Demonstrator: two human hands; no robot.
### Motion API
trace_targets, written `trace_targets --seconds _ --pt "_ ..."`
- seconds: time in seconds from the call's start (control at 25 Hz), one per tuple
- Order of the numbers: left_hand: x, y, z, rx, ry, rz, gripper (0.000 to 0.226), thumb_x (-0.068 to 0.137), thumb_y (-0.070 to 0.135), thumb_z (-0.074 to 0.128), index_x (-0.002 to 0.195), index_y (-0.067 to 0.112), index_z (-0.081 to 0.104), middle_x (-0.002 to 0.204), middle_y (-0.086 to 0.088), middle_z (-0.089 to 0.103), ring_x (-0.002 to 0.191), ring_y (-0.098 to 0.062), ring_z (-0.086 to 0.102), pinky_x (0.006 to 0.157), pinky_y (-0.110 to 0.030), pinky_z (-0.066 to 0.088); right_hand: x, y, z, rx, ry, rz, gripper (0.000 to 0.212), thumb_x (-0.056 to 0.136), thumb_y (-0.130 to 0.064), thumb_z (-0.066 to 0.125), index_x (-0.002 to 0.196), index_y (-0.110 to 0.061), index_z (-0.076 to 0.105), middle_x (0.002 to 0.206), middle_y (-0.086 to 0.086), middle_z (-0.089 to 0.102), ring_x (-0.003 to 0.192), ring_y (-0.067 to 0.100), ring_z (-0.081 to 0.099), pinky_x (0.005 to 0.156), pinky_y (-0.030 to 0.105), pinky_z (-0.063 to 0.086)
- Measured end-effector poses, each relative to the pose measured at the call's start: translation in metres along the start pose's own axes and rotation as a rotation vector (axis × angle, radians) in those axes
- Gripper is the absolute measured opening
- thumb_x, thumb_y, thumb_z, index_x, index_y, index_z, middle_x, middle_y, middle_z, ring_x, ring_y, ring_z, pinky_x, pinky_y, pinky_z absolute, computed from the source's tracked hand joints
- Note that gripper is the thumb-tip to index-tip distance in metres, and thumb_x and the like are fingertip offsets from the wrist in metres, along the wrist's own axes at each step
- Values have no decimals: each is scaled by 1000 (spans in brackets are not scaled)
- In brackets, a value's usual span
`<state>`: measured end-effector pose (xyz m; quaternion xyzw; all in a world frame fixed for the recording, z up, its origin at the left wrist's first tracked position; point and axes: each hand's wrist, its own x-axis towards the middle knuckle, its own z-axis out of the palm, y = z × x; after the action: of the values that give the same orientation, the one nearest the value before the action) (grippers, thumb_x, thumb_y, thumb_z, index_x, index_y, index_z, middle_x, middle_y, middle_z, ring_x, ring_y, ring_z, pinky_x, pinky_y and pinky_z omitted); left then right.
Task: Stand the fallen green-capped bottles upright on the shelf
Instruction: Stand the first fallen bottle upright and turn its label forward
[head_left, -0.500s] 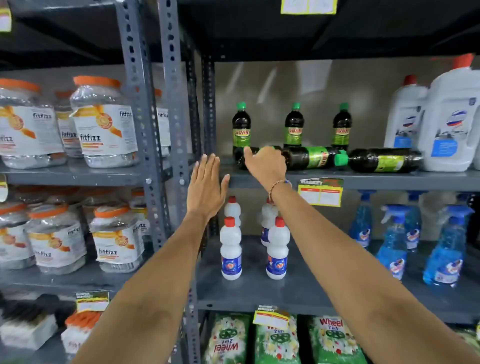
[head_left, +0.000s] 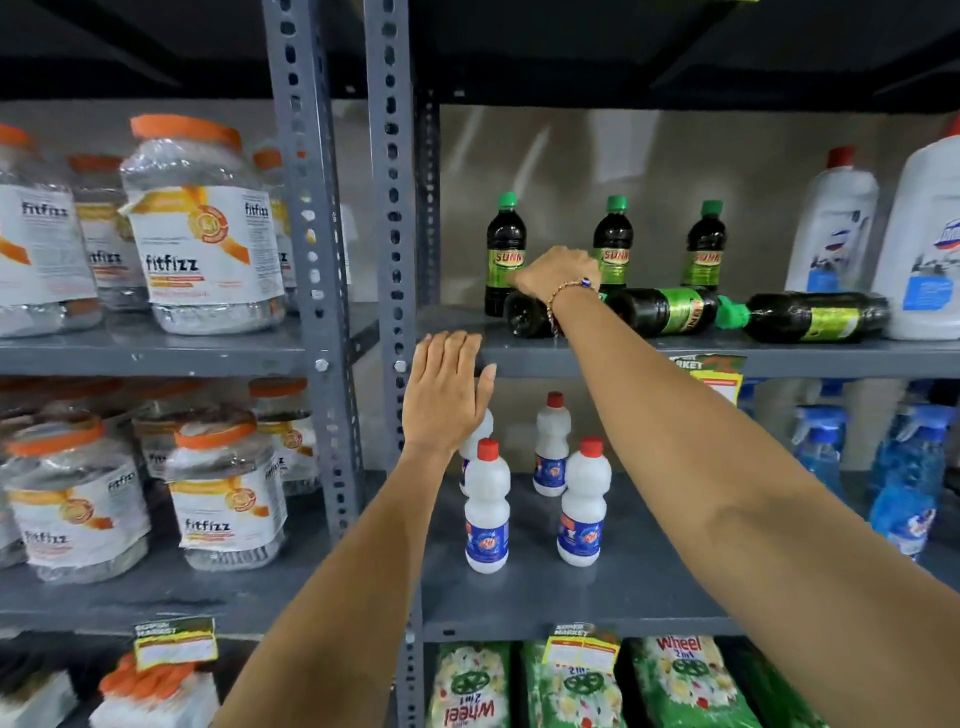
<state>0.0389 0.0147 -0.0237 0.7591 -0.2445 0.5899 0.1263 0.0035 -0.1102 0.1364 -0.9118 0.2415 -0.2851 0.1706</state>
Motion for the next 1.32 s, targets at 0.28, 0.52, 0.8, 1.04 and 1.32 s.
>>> trace_targets --seconds 0.28,0.52,0.8,1.04,1.32 --pt "-1 -1 1 -26 29 -1 44 95 37 36 115 7 61 113 -10 66 109 -28 60 105 -41 38 13 -13 -2 -168 -166 -64 42 91 -35 51 125 -11 59 138 13 53 125 30 53 94 37 48" --pt "-1 -3 1 -22 31 10 45 96 38 35 116 8 60 114 -10 66 109 -28 61 104 -41 40 23 -13 0 -51 -263 -30 47 84 -31 66 124 -8 61 134 10 56 125 30 54 98 39 49" --pt "-2 -4 5 -3 31 14 45 97 40 33 119 9 57 115 -10 64 109 -28 59 107 -40 37 16 21 -2 501 -381 162 42 85 -41 62 101 -2 58 106 18 64 97 33 66 76 43 60" --pt "-2 -4 6 5 53 18 45 97 40 32 118 9 56 114 -9 65 108 -26 60 106 -40 39 -1 36 14 1102 -332 141 54 76 -23 75 118 4 56 104 18 70 85 26 71 71 39 62" --pt "-2 -4 5 25 42 19 46 97 40 31 119 10 57 116 -8 64 111 -26 59 107 -39 38 16 26 36 767 -116 -78 59 70 -27 80 120 -4 57 110 11 69 102 23 67 89 36 56"
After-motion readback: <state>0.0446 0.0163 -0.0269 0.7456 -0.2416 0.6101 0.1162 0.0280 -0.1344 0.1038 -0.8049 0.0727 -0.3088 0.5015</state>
